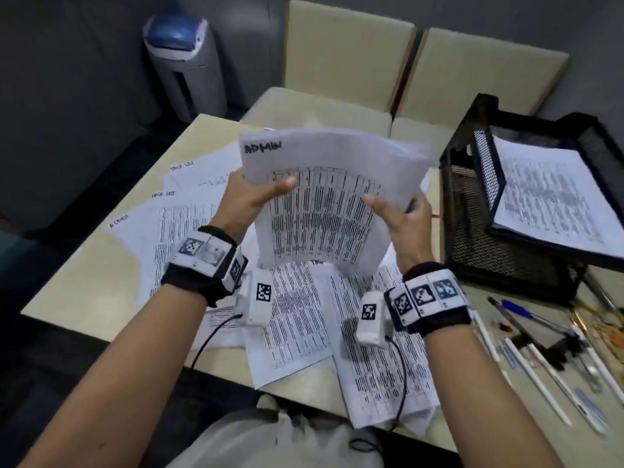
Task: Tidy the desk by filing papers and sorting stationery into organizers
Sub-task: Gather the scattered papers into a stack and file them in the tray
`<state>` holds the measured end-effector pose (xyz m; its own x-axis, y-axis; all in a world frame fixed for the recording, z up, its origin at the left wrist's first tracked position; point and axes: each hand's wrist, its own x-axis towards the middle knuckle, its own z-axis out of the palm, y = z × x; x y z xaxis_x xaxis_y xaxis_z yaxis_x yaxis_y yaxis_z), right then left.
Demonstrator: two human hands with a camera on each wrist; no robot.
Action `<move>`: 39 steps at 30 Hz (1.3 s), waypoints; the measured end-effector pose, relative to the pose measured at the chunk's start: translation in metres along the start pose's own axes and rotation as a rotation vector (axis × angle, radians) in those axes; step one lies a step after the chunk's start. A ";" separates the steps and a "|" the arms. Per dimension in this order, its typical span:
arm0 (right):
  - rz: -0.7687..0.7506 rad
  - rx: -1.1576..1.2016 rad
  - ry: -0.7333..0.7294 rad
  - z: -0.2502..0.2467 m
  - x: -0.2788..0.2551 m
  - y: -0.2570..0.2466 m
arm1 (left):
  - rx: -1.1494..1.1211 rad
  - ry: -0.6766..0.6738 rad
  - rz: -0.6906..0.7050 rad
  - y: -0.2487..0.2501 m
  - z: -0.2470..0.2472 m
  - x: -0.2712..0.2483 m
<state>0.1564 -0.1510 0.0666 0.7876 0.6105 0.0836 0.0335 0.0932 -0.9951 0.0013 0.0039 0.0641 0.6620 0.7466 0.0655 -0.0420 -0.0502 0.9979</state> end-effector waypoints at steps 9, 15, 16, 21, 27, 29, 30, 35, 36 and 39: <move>0.040 -0.122 0.090 -0.022 0.008 0.002 | 0.140 0.146 0.017 0.017 0.039 -0.002; -0.155 -0.403 0.147 -0.086 -0.004 -0.024 | -0.083 0.191 0.151 0.086 0.108 0.035; -0.192 -0.442 0.182 -0.101 -0.002 -0.032 | -0.108 0.179 0.122 0.093 0.125 0.041; -0.248 -0.496 0.462 -0.194 0.033 -0.065 | -0.027 0.013 -0.047 0.099 0.215 0.052; -0.088 -0.604 0.527 -0.281 0.074 -0.065 | 0.415 -0.192 0.043 0.071 0.319 0.049; 0.046 -0.680 0.490 -0.298 0.089 -0.060 | 0.636 -0.216 0.053 0.065 0.347 0.052; 0.114 -0.718 0.459 -0.304 0.095 -0.058 | 0.716 -0.224 0.048 0.061 0.359 0.054; 0.243 -0.984 0.271 -0.317 0.113 -0.043 | 1.014 -0.308 -0.001 0.034 0.389 0.065; 0.252 -1.052 0.243 -0.318 0.113 -0.039 | 1.076 -0.334 -0.004 0.030 0.391 0.066; 0.303 -1.250 0.164 -0.320 0.113 -0.031 | 1.261 -0.431 -0.070 0.020 0.396 0.066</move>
<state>0.4410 -0.3369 0.0899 0.9275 0.3670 -0.0711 0.3203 -0.8783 -0.3550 0.3401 -0.2105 0.0880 0.8262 0.5167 -0.2246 0.5631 -0.7703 0.2993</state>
